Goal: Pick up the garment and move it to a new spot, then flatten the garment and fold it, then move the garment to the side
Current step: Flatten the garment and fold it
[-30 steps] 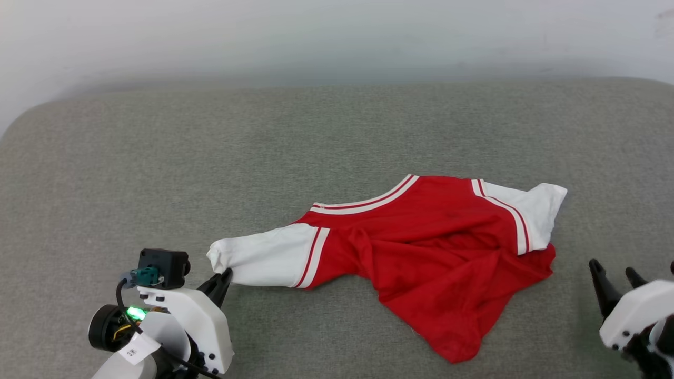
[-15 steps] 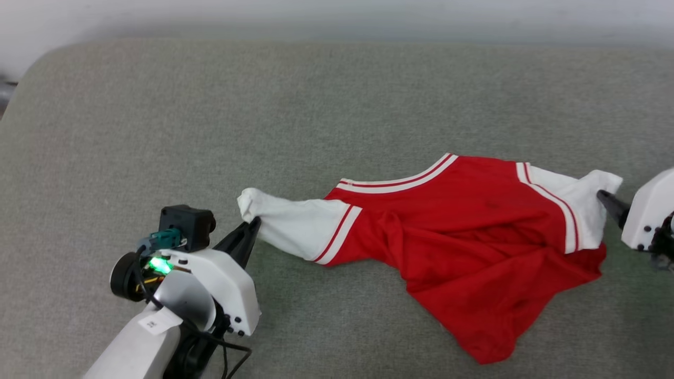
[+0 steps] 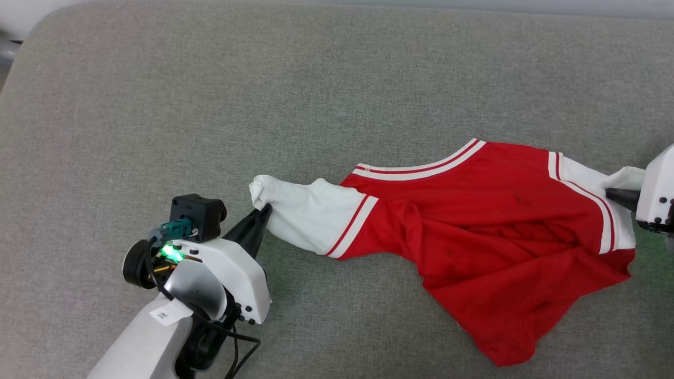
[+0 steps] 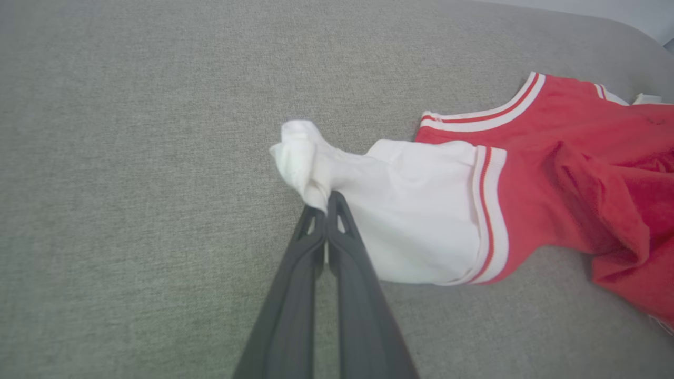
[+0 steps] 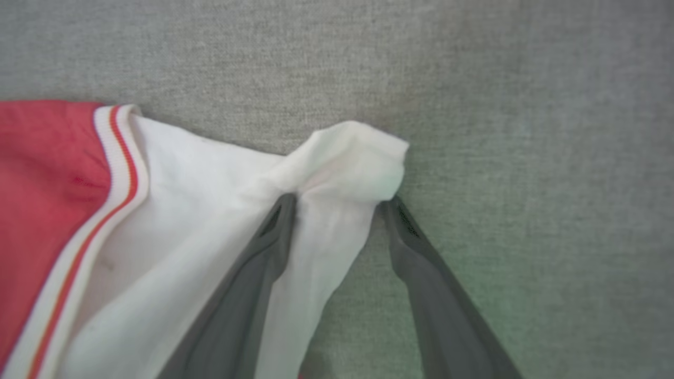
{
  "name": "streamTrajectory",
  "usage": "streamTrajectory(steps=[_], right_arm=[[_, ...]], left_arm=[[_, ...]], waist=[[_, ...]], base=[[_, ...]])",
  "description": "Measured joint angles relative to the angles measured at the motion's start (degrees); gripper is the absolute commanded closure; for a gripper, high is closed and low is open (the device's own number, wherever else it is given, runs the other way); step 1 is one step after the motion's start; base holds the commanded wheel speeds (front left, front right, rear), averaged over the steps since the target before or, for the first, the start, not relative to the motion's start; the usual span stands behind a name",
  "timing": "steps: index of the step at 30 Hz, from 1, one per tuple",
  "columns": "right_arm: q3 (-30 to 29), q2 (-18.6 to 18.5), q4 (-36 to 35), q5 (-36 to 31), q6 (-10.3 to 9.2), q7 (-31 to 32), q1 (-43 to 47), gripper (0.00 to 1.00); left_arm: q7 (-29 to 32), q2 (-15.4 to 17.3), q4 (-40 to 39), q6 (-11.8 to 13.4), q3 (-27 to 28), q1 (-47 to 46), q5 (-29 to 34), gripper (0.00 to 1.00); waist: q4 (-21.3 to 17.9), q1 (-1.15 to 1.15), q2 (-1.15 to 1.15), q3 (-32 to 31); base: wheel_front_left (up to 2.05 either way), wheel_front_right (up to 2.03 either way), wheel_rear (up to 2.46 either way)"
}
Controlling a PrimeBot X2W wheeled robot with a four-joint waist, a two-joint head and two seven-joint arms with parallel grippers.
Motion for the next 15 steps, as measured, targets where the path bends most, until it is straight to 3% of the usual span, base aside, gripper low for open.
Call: streamTrajectory(steps=[4,15], right_arm=[[0.82,-0.02,-0.08,0.37,-0.01,-1.04,-0.02,1.00],[1.51,-1.37,-7.21,-2.86,0.02,-18.11,-2.82,1.00]], left_arm=[[-0.94,-0.08,0.88,-0.05,0.31,-0.15,-0.34,1.00],[-4.61,2.97,1.67,0.31,3.90,-5.18,1.62,1.00]], waist=[[-0.23,0.00,0.00,-0.58],[-2.24,0.01,0.00,-5.30]], base=[[0.00,0.00,0.00],[0.00,0.00,0.00]])
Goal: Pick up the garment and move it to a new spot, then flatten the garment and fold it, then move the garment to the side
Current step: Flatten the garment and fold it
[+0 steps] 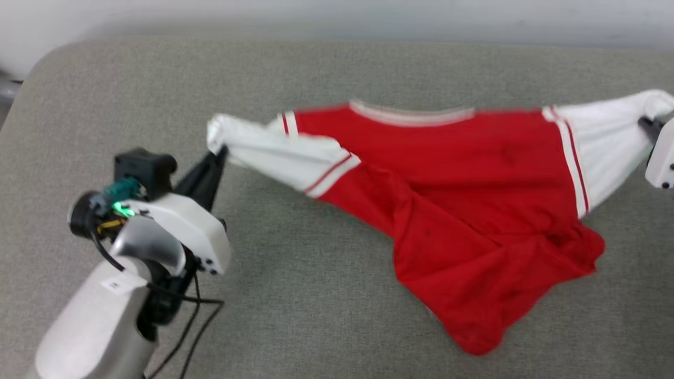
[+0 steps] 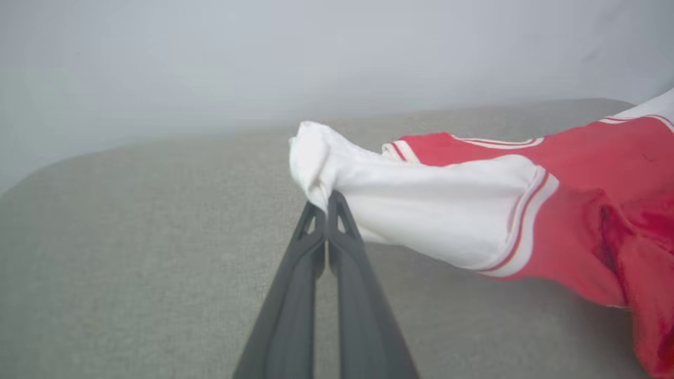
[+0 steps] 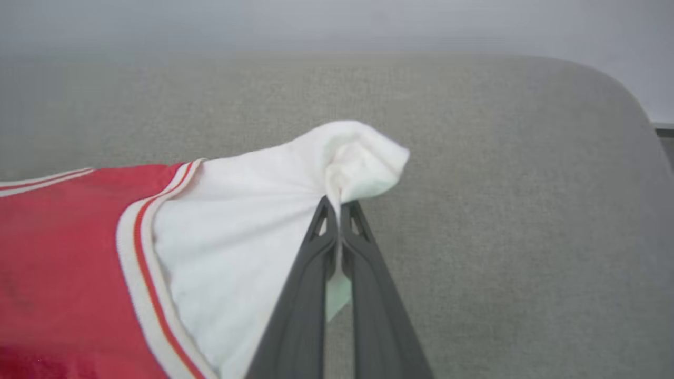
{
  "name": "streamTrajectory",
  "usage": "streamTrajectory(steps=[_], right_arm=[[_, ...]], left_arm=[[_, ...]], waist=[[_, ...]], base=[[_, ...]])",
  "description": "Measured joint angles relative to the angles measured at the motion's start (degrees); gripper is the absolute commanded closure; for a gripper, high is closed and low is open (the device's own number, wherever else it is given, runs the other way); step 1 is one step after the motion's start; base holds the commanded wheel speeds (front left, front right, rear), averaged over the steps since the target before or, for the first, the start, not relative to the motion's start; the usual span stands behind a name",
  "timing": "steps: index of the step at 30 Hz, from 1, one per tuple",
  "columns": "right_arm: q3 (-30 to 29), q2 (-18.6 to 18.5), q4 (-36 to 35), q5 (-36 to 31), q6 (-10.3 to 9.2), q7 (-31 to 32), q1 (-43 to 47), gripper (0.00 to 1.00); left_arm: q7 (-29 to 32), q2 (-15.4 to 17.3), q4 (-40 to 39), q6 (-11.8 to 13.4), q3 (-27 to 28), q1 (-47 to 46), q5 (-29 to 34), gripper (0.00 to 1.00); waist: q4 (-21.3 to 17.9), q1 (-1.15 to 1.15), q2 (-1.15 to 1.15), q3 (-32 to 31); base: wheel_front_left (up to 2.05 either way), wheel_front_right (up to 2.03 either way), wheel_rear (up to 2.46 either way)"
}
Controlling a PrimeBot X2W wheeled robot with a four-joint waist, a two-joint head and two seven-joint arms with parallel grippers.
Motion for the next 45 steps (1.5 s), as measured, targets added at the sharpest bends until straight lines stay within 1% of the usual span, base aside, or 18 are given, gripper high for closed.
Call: streamTrajectory(steps=[3,5,8,11,16,20,26,32,38,45], right_arm=[[-0.43,0.09,-2.13,-1.69,0.00,-3.98,-1.02,1.00],[-0.79,0.21,-3.32,-3.10,0.00,-6.00,-1.85,1.00],[-0.70,0.36,-4.48,-5.32,0.00,-7.59,-3.35,1.00],[0.60,0.67,-5.24,-7.32,0.00,-8.36,-5.66,1.00],[1.79,0.42,-5.44,-10.32,0.00,-10.78,-12.10,1.00],[2.98,0.08,-4.04,-11.93,0.00,-12.22,-18.69,1.00],[3.16,0.18,-1.01,-14.43,0.00,-16.25,-30.15,1.00],[3.50,0.92,2.21,-16.12,0.01,-20.50,-40.27,1.00],[5.26,1.72,5.55,-16.26,0.00,-23.09,-46.31,1.00],[7.79,3.08,10.18,-14.95,0.00,-25.83,-47.34,1.00]], left_arm=[[-0.70,0.94,0.46,-0.14,0.86,-3.41,0.92,1.00],[-0.93,1.00,1.46,-0.55,1.35,-6.06,1.07,1.00],[-1.55,0.45,4.08,-1.37,2.23,-10.68,0.79,1.00],[-2.60,-0.42,7.72,-2.36,3.09,-15.82,0.32,1.00],[-4.28,-2.03,14.90,-4.11,3.94,-26.70,0.24,1.00],[-6.88,-2.59,22.75,-6.11,3.89,-36.13,1.54,1.00],[-12.39,-3.99,33.19,-7.02,4.70,-48.99,3.13,1.00],[-16.18,-4.11,40.18,-7.15,5.95,-59.71,3.76,1.00],[-18.05,-4.42,44.63,-7.99,6.15,-65.62,3.78,1.00],[-19.65,-5.88,49.85,-9.11,6.06,-66.17,2.94,1.00]], waist=[[-0.96,0.00,0.00,-1.48],[-1.55,0.00,0.00,-2.42],[-2.44,0.00,0.00,-3.40],[-3.35,0.00,0.00,-3.72],[-4.10,0.00,0.00,-2.64],[-4.29,0.00,0.00,-0.72],[-4.75,0.00,0.00,2.97],[-5.52,0.00,0.00,7.54],[-6.24,0.00,0.00,12.21],[-6.30,0.01,0.00,16.82]], base=[[0.00,0.00,0.00],[0.00,0.00,0.00],[0.00,0.00,0.00],[0.00,0.00,0.00],[0.00,0.00,0.00],[0.00,0.00,0.00],[0.00,0.00,0.00],[0.00,0.00,0.00],[0.00,0.00,0.00],[0.00,0.00,0.00]])
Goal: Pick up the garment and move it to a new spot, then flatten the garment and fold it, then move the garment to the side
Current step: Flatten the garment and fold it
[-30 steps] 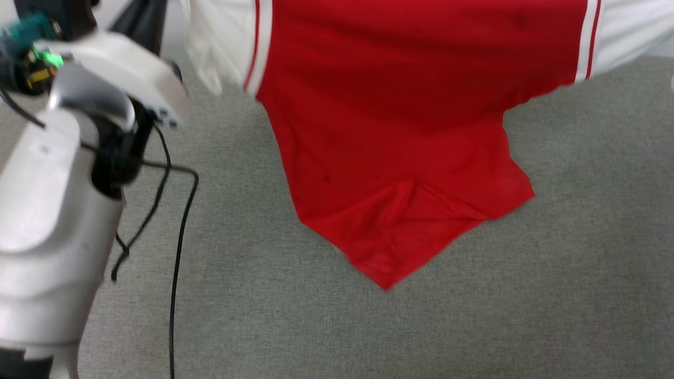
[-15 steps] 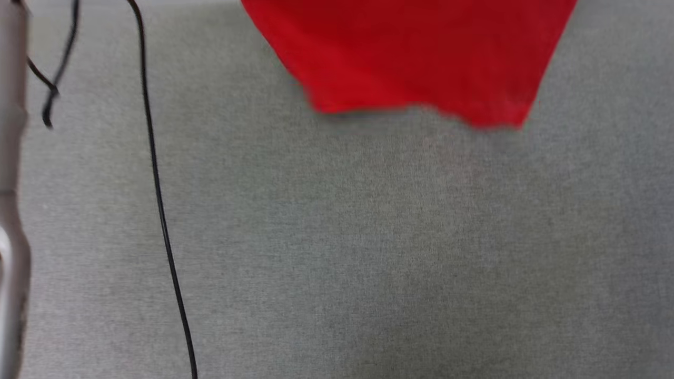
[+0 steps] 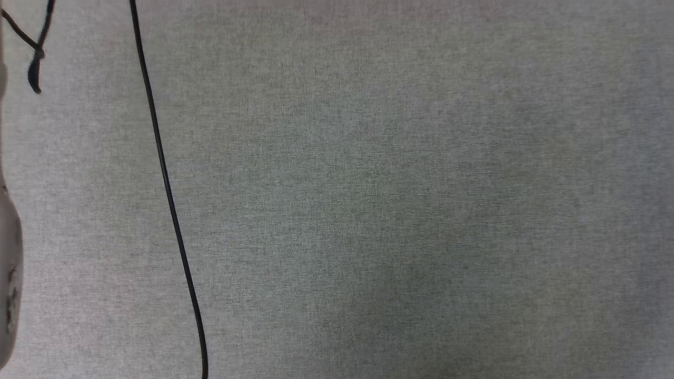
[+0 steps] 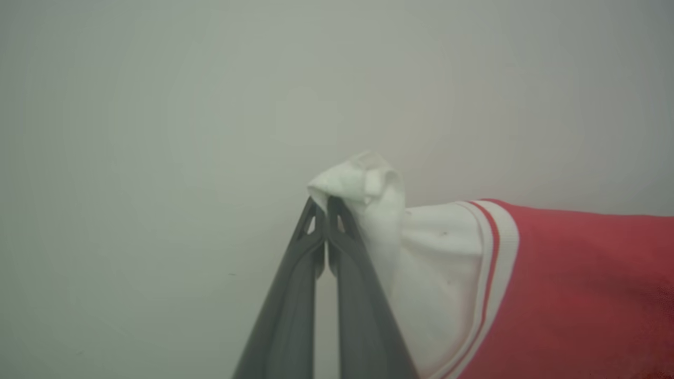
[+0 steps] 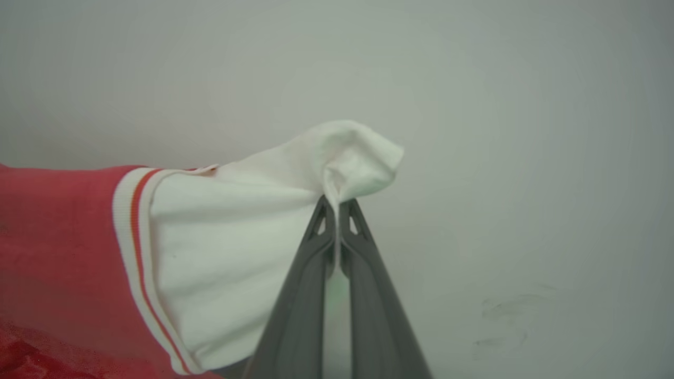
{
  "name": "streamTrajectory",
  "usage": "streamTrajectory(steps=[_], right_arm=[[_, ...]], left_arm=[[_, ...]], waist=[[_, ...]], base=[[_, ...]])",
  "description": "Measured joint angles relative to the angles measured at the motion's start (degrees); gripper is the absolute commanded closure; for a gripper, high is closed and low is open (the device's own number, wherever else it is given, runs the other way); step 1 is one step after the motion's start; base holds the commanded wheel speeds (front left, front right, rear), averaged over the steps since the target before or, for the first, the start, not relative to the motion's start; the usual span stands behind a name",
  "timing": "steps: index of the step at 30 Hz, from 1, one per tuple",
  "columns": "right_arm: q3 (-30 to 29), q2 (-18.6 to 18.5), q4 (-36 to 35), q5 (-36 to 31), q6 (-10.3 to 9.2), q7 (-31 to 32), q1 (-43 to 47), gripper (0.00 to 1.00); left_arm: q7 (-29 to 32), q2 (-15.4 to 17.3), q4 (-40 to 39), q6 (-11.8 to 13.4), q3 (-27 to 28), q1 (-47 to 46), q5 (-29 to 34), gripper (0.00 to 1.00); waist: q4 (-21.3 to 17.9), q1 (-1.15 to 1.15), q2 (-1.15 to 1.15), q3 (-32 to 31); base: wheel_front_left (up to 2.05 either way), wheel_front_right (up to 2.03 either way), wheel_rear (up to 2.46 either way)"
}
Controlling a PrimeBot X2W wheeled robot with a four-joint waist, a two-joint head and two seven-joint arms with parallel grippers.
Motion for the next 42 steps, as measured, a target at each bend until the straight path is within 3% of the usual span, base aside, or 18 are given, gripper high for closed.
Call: streamTrajectory(steps=[8,19,33,42], right_arm=[[2.16,2.56,6.58,3.35,0.00,-3.43,4.04,1.00],[6.83,5.17,11.00,12.09,-0.01,-6.86,20.41,1.00],[8.92,2.26,2.99,22.96,-0.01,-6.51,45.40,1.00],[4.76,1.74,-3.78,25.21,-0.01,-6.31,62.18,1.00]], left_arm=[[-0.10,-2.56,6.12,-2.64,0.05,4.15,-3.34,1.00],[-1.40,-5.83,10.32,-4.57,-0.67,19.96,-8.03,1.00],[-3.27,-5.68,3.98,-4.86,-3.01,43.90,-9.99,1.00],[-3.47,-3.74,-6.20,-1.11,-1.45,61.95,-10.57,1.00]], waist=[[1.09,-0.01,0.00,1.59],[2.24,-0.01,0.00,-2.15],[3.32,-0.02,0.00,-11.49],[3.48,-0.03,0.00,-18.68]], base=[[0.00,0.00,0.00],[0.00,0.00,0.00],[0.00,0.00,0.00],[0.00,0.00,0.00]])
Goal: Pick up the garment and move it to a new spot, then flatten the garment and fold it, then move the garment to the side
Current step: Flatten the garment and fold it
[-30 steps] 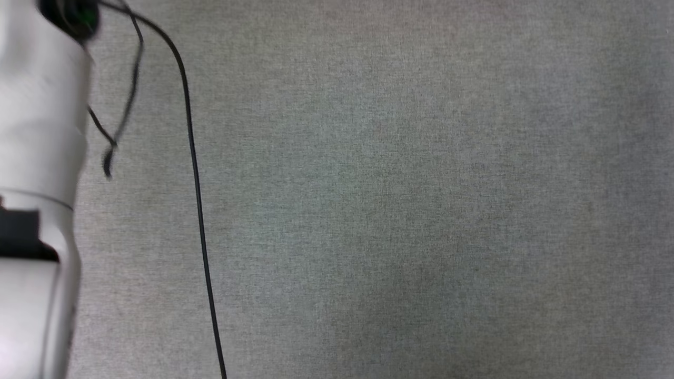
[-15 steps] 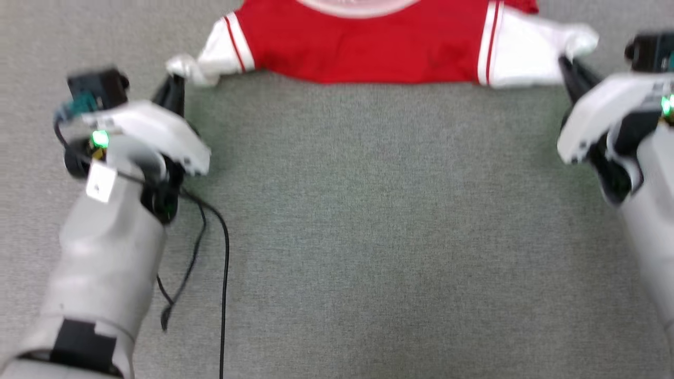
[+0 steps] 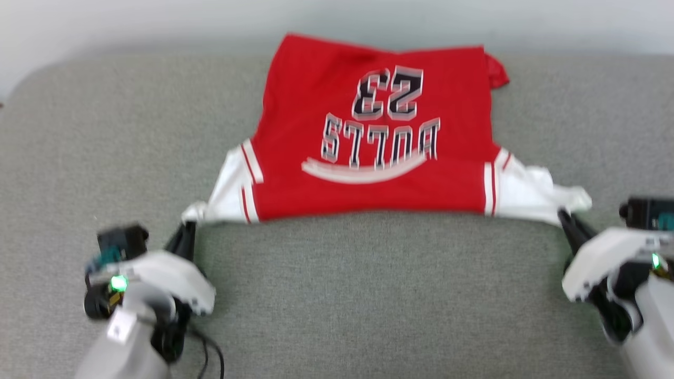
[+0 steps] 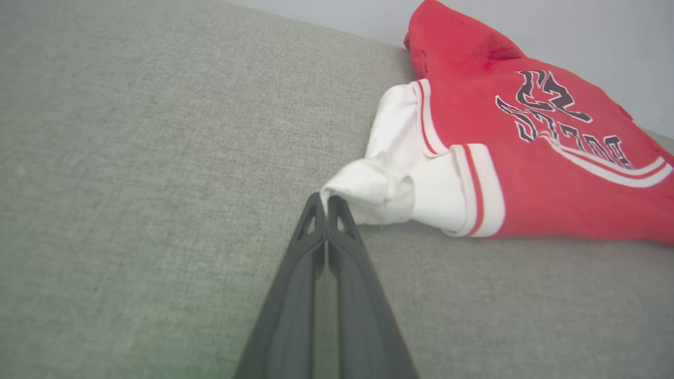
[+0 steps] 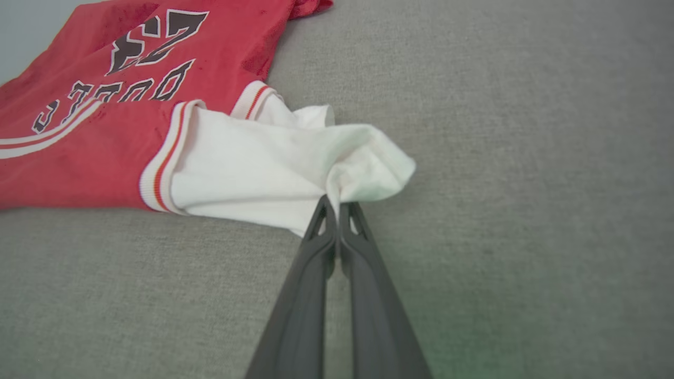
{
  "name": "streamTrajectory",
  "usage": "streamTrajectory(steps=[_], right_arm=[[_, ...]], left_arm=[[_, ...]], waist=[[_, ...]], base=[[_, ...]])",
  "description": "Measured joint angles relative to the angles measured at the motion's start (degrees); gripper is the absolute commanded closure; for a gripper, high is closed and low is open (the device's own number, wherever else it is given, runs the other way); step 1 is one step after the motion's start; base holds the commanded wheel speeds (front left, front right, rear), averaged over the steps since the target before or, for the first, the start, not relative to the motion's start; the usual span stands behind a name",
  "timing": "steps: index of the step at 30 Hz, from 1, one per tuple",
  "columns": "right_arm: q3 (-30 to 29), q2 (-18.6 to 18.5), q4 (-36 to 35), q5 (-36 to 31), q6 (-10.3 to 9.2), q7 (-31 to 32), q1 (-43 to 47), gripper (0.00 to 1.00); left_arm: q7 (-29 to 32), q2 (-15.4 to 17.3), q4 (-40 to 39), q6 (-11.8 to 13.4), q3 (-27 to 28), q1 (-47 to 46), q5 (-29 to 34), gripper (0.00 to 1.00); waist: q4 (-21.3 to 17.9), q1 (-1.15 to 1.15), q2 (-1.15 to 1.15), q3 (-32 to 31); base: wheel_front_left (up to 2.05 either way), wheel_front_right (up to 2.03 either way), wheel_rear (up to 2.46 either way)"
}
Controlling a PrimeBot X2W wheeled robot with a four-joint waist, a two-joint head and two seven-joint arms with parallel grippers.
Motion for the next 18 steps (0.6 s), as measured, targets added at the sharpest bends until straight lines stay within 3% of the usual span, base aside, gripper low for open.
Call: streamTrajectory(steps=[9,18], right_arm=[[-8.76,2.59,-9.71,-2.53,0.02,2.74,17.98,1.00],[-19.96,8.94,-28.20,-10.16,0.01,10.82,37.16,1.00]], left_arm=[[3.87,2.77,-17.45,6.71,0.05,19.35,-1.31,1.00],[11.07,6.59,-38.64,15.37,0.16,36.93,-2.46,1.00]], waist=[[0.55,-0.01,0.00,-7.77],[2.22,-0.01,0.00,-13.13]], base=[[0.00,0.00,0.00],[0.00,0.00,0.00]])
